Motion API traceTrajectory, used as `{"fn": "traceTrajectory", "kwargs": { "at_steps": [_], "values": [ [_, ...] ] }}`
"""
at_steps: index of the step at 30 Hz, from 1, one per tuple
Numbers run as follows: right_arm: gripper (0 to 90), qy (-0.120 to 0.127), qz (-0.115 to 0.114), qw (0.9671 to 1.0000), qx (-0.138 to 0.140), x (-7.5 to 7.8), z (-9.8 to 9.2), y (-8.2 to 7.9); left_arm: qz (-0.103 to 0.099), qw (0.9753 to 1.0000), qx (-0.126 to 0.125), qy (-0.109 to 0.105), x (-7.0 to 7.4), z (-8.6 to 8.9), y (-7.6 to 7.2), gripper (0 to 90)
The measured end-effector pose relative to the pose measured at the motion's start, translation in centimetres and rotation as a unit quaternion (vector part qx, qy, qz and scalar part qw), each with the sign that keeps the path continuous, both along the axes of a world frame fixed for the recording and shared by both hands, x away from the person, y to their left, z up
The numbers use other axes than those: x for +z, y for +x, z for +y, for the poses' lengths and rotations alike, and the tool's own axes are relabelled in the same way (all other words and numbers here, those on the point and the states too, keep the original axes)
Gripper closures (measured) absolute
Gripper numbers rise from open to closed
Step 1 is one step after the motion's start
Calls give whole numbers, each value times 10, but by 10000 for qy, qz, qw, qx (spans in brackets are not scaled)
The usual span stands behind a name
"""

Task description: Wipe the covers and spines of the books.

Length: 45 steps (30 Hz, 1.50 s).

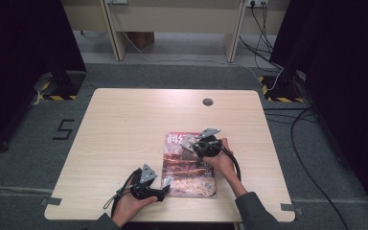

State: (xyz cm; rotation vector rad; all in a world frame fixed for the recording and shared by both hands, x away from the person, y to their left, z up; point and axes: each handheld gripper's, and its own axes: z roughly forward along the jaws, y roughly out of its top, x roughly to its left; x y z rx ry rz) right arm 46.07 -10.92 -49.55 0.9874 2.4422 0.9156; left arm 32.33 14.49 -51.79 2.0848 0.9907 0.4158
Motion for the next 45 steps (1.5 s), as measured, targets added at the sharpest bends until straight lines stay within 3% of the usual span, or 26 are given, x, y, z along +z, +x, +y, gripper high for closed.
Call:
{"fn": "traceTrajectory", "kwargs": {
  "at_steps": [2, 4, 8, 13, 16, 21, 25, 30, 33, 39, 45],
  "values": [
    [700, 45, 4, 10000, -64, -1, -2, -2, -18, 10000, -10, 22, 0, -1, 0, 159],
    [702, -91, -105, 9999, -23, 0, 2, -4, -39, 10000, -16, 71, 1, -1, -1, 159],
    [700, -30, -68, 9994, 351, -1, 24, -17, -48, 9999, -26, 103, 2, -1, -1, 167],
    [699, -30, -22, 9956, 936, -2, 56, -38, 19, 9999, -52, 87, 2, 0, -1, 167],
    [699, -47, -27, 9937, 1120, -2, 66, -47, 36, 9999, -56, 83, 3, 1, -2, 167],
    [687, 4, 83, 9926, 1214, -1, 62, -53, 82, 10000, -42, -7, 6, 6, 0, 180],
    [684, -38, 139, 9924, 1223, 0, 51, -59, 31, 9998, 133, -152, 12, 18, 2, 180],
    [681, -56, 116, 9953, 960, 1, 29, -57, 34, 9989, 390, -274, 16, 31, 5, 180],
    [684, -61, 165, 9960, 873, 2, 21, -61, -29, 9988, 463, -184, 17, 35, 7, 181],
    [688, -103, 120, 9923, 1225, 1, 37, -86, -24, 9974, 690, -196, 19, 43, 11, 181],
    [689, -27, 158, 9846, 1741, 0, 61, -116, -16, 9948, 989, -244, 20, 55, 15, 181]
  ]
}}
